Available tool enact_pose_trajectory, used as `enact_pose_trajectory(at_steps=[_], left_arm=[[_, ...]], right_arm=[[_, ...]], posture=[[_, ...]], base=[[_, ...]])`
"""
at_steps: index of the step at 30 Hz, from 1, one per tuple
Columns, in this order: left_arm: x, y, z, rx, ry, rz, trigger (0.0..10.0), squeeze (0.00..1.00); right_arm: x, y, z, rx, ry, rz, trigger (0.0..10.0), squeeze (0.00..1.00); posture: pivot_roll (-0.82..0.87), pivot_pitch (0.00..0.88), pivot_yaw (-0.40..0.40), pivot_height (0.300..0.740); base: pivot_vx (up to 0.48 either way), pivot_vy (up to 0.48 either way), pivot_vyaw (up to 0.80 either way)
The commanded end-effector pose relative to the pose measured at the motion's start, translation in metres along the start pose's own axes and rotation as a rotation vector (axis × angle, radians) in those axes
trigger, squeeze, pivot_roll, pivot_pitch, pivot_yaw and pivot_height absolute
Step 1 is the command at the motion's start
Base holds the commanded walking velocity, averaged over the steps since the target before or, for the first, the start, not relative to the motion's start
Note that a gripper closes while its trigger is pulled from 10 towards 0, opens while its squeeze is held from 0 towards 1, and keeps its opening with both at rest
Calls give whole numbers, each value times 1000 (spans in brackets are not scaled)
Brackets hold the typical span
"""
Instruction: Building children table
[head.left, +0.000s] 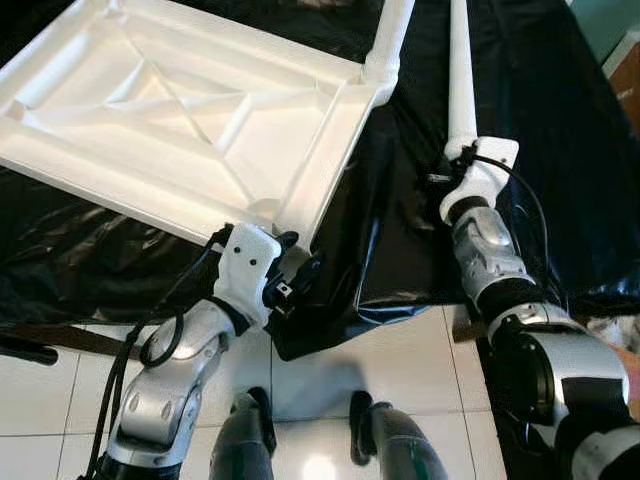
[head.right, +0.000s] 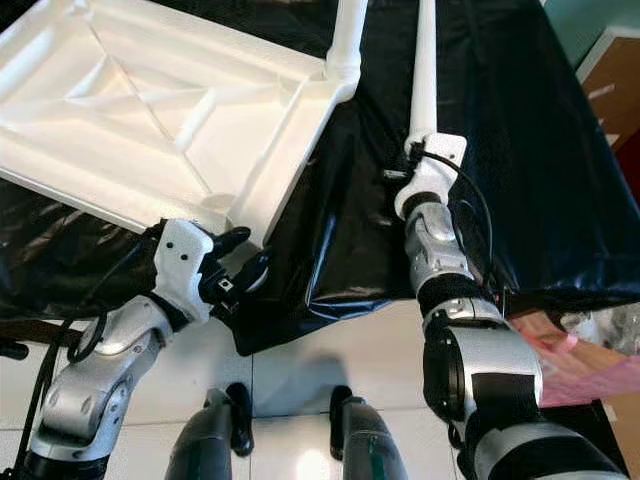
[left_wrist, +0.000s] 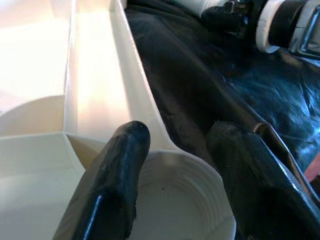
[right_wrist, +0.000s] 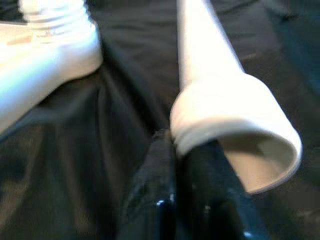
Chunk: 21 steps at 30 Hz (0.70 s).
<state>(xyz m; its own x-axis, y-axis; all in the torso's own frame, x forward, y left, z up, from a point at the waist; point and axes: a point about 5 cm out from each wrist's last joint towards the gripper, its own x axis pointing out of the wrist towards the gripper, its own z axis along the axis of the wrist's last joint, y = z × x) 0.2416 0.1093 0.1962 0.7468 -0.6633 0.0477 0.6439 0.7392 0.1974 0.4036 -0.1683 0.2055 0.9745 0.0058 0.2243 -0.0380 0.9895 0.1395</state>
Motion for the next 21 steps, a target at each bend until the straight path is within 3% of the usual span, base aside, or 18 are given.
enact_pose_trajectory(at_steps=[1,15,16,21], left_arm=[[-4,-5,-9,-26,47,1,10000,0],[16,8,-3,26,27,-10,10000,0],[23,16,0,30,16,-7,10000,0],[31,27,1,42,13,13,10000,0]], right_arm=[[-5,-3,-13,-15,50,-1,0,0],[-11,-22,-5,-61,-46,-36,0,0],[-16,-23,0,-79,-108,-32,10000,0],[-21,-18,9,-84,-183,-14,10000,0]], posture=[[138,367,-99,740],[108,264,-44,740],[91,228,-25,740],[60,189,0,740]], base=[[0,0,0],[0,0,0],[0,0,0],[0,0,0]])
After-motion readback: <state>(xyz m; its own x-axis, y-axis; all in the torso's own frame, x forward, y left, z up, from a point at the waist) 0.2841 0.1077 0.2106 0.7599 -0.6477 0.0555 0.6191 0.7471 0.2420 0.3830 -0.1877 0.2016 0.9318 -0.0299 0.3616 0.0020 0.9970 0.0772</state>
